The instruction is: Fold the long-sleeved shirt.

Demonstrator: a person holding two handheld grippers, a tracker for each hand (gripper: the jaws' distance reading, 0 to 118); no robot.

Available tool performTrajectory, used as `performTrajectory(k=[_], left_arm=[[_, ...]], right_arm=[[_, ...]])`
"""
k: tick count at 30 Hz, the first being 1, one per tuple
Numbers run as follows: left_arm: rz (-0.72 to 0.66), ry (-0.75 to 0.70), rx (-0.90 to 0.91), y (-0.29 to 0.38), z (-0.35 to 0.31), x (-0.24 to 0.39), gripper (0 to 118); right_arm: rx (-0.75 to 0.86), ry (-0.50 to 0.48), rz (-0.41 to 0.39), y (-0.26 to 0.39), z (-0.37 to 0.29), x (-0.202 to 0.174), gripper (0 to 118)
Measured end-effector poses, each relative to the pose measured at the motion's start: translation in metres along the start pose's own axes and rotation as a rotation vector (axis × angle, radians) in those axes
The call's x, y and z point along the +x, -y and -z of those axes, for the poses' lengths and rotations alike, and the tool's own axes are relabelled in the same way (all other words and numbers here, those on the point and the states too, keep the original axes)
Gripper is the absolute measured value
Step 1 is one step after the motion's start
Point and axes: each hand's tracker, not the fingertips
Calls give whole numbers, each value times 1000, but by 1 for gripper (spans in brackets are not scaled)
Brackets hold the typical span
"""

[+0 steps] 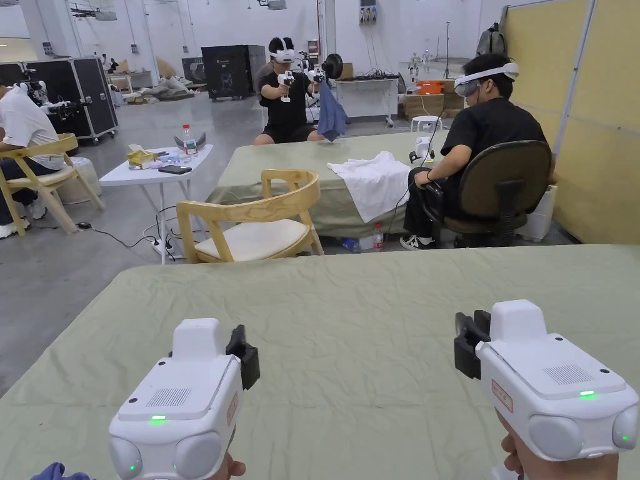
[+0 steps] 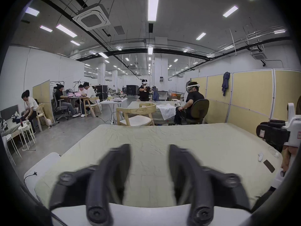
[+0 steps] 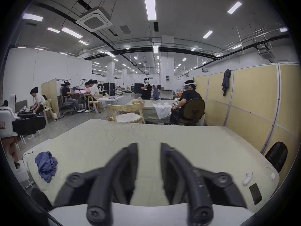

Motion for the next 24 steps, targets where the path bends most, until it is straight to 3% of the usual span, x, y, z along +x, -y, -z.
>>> performTrajectory(k=[6,14,24], left_arm=[[-6,-26,17,7,-3,4,6],[-72,15,1,5,-1,1,3],[-56,3,-25,12,-2,-6,1]], right_arm=[[-2,15,-11,-1,-2,-1,2],[-25,49,53,-2,-2,4,2],[-47,8,16,-1,2,-3,1]])
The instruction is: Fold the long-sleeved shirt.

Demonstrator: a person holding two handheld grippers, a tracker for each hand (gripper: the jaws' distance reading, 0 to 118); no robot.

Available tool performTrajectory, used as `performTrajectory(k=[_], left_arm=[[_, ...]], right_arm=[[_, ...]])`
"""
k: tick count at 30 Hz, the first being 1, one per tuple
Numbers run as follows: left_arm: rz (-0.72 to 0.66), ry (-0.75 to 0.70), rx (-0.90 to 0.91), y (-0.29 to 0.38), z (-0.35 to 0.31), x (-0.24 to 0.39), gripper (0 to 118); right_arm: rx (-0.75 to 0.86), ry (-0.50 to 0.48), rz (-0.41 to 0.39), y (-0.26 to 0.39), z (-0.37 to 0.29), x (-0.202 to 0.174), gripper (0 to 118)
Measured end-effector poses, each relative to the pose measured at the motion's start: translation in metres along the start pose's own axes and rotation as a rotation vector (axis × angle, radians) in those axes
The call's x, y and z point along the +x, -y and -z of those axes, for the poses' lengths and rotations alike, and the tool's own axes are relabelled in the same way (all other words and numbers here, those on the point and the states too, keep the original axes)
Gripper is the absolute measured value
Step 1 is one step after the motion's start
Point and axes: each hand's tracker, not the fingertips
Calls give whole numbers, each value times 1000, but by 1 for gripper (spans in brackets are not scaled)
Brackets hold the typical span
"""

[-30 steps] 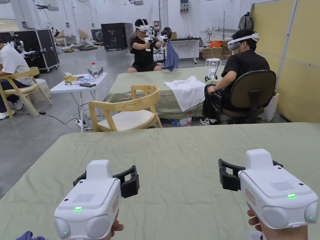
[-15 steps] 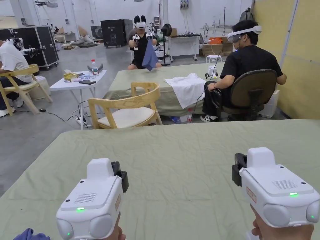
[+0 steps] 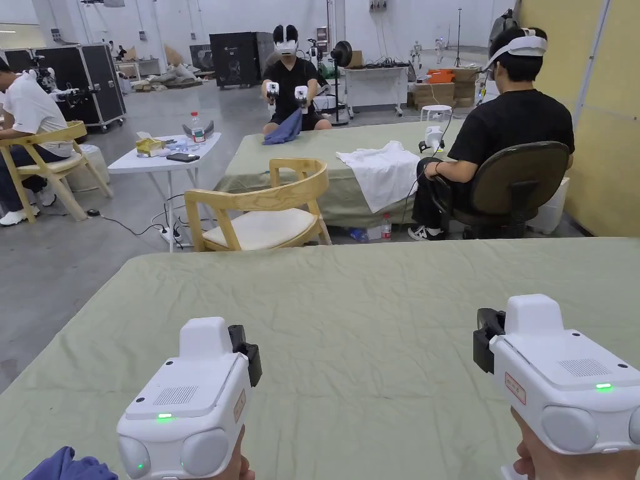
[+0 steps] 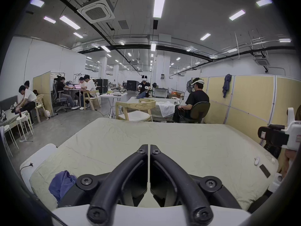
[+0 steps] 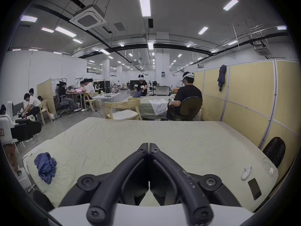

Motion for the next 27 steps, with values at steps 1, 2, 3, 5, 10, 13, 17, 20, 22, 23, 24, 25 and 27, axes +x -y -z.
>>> performTrajectory(k=[1,2,3,5,10,13,17,20,22,23,24,25,27], left_arm=[[-8,-3,1,1,-1,-3,1],[-14,-6,-3,1,-2,-6,0],[-8,-12,-3,2,-4,-9,0],[3,-30,-12,6,-8,-18,0],[-22,-133,-27,19,-26,-60,0],[-30,-234,-34,29,-44,-90,0],[-83,-344,-62,41,-71,-136,0],[-93,-419,-78,48,-93,-166,0],[-103,-457,-82,52,-109,-183,0],[-105,-483,-85,54,-116,-190,0],[-113,-511,-82,57,-124,-198,0],[-129,-533,-90,60,-130,-205,0],[-141,-568,-105,67,-140,-218,0]], right_arm=[[-2,-5,-4,0,2,-4,1],[-6,-8,-7,0,4,-10,1],[-8,-31,-13,1,5,-15,1],[-13,-78,-20,1,12,-28,1],[-25,-191,-57,5,28,-80,1],[-41,-289,-66,9,37,-118,1],[-55,-406,-133,16,44,-176,1],[-75,-496,-139,22,47,-213,1],[-72,-532,-154,25,48,-237,1],[-74,-549,-155,26,47,-248,1],[-81,-591,-152,26,48,-257,1],[-81,-608,-152,27,47,-267,1],[-83,-633,-161,28,45,-283,1]])
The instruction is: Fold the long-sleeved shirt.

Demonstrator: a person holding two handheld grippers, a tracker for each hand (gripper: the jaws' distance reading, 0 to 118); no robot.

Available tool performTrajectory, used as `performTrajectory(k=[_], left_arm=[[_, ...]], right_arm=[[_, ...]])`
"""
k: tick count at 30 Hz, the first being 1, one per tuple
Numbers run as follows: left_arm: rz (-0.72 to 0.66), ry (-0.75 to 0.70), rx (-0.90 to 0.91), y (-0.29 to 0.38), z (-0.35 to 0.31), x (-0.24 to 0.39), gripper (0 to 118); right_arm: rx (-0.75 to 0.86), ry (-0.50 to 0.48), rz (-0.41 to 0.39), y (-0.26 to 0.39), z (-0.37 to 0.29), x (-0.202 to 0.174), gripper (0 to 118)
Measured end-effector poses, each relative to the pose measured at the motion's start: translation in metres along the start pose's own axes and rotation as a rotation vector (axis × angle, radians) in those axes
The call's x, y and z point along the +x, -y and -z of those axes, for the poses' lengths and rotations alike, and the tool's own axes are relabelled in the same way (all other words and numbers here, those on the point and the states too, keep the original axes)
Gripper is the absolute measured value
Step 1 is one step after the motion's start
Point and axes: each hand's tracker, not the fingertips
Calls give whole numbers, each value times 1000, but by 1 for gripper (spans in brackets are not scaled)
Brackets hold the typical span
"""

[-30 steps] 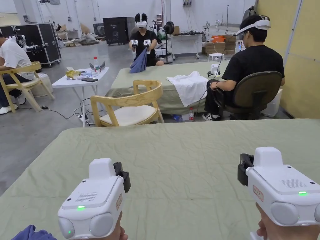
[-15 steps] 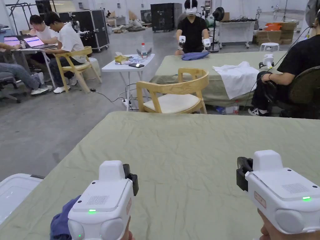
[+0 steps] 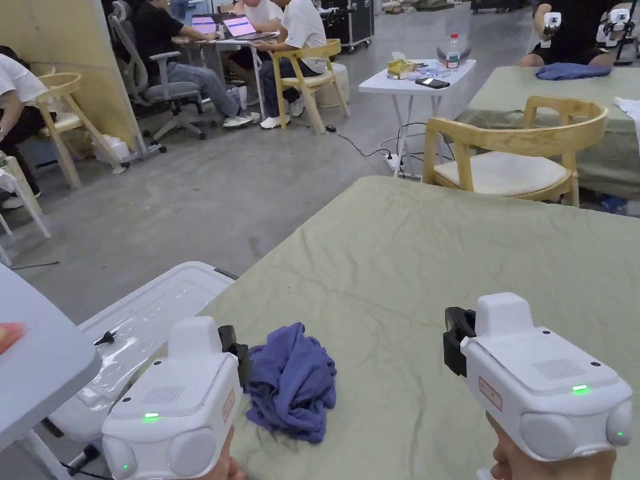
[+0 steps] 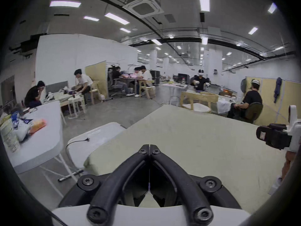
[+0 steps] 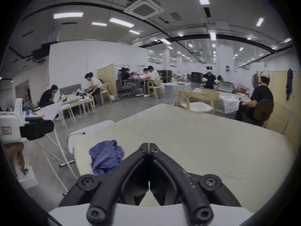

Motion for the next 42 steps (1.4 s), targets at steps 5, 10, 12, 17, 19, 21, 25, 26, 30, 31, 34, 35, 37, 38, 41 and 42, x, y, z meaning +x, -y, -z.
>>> performTrajectory(k=[5,10,12,17,19,21,25,26,30,31,34,35,37,38,41,42], left_arm=[[-9,-22,-25,5,-2,-21,0],[-9,59,-88,-7,17,-18,0],[84,65,-125,-14,32,-10,0],[229,223,-375,-34,94,-4,0],[292,232,-434,-41,113,5,0],[285,338,-523,-44,134,7,0],[457,374,-668,-29,176,25,1],[474,385,-688,-25,184,27,1],[448,412,-697,-20,211,28,21],[450,412,-684,-19,218,26,50],[453,355,-680,-11,239,28,91],[465,343,-679,-8,245,26,83],[478,361,-708,2,262,26,79],[474,370,-716,6,269,26,79],[391,412,-799,25,293,22,79],[358,419,-841,33,300,20,79]], right_arm=[[-8,-52,-12,2,13,-17,1],[-40,-49,-9,11,21,-13,1],[-65,-46,-8,16,25,-8,1],[-130,-26,-3,37,39,5,1],[-178,-28,14,45,50,9,1],[-205,-22,1,53,62,10,1],[-240,-35,-6,59,81,6,2],[-245,-37,-11,60,84,5,2],[-269,-55,-34,63,99,-2,2],[-274,-59,-37,64,102,-3,2],[-283,-69,-39,65,109,-7,2],[-286,-74,-44,66,110,-8,2],[-292,-77,-55,69,112,-11,2],[-298,-78,-57,70,114,-11,2],[-314,-72,-56,74,117,-10,2],[-320,-72,-54,75,117,-9,2]])
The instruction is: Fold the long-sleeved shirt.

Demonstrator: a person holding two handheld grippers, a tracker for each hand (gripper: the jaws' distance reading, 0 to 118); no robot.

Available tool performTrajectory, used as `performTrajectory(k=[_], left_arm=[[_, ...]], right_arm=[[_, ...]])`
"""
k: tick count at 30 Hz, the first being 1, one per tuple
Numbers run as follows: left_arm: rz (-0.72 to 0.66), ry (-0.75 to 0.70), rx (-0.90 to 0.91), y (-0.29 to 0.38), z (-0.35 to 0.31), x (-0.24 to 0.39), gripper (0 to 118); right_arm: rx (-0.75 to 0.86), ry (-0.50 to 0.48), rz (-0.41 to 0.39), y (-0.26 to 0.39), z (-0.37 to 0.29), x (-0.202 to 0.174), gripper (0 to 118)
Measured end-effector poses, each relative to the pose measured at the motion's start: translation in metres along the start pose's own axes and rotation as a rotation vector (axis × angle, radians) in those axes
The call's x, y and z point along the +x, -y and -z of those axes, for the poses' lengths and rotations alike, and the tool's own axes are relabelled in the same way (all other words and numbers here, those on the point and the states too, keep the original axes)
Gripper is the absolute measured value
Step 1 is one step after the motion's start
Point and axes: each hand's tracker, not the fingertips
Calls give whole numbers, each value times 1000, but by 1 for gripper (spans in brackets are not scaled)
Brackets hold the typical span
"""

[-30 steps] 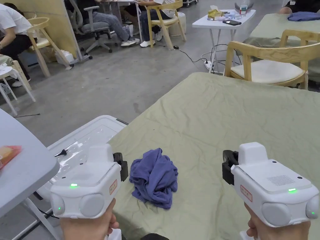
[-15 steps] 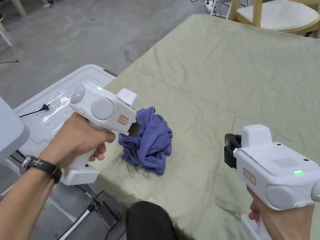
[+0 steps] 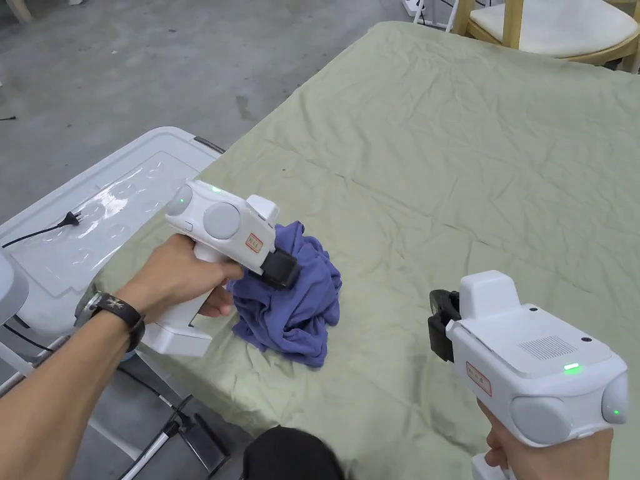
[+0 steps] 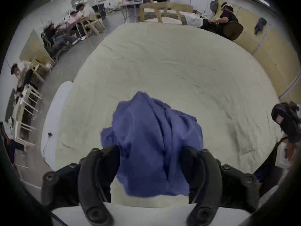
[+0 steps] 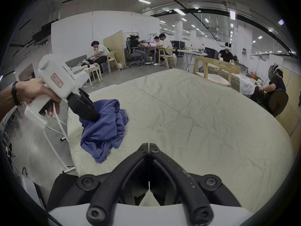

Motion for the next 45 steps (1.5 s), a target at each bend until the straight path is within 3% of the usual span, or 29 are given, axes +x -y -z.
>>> performTrajectory(k=[2,3,4,7,9,11,13,15,20,22,26,28,36,45], left_arm=[[-32,33,-32,6,16,-6,86],[-29,31,-43,10,24,-7,99],[-22,16,-44,16,30,-6,104],[-99,53,-114,26,40,-8,102],[-166,101,-102,28,37,-10,90],[-120,65,-45,31,28,-4,71],[-31,56,7,32,15,1,24],[27,-22,10,35,6,8,21],[55,33,36,53,-1,22,21],[-52,-5,-1,54,-2,22,21],[60,-60,140,58,-25,38,20],[22,-26,188,54,-47,50,20],[84,-17,552,14,-146,130,20],[321,63,839,-57,-262,266,18]], right_arm=[[-3,1,4,1,0,1,2],[-5,2,5,1,0,1,2],[-4,4,5,1,0,1,2],[-5,9,1,0,-2,2,2],[-3,13,-4,-1,-4,2,2],[2,15,-3,-2,-6,3,2],[6,17,0,-2,-8,3,2],[14,16,6,-4,-11,2,2],[46,6,26,-6,-23,-3,2],[57,9,22,-6,-31,-3,2],[92,31,33,-4,-55,7,2],[109,53,46,-3,-70,17,2],[217,198,119,7,-154,69,2],[329,403,225,34,-260,134,2]])
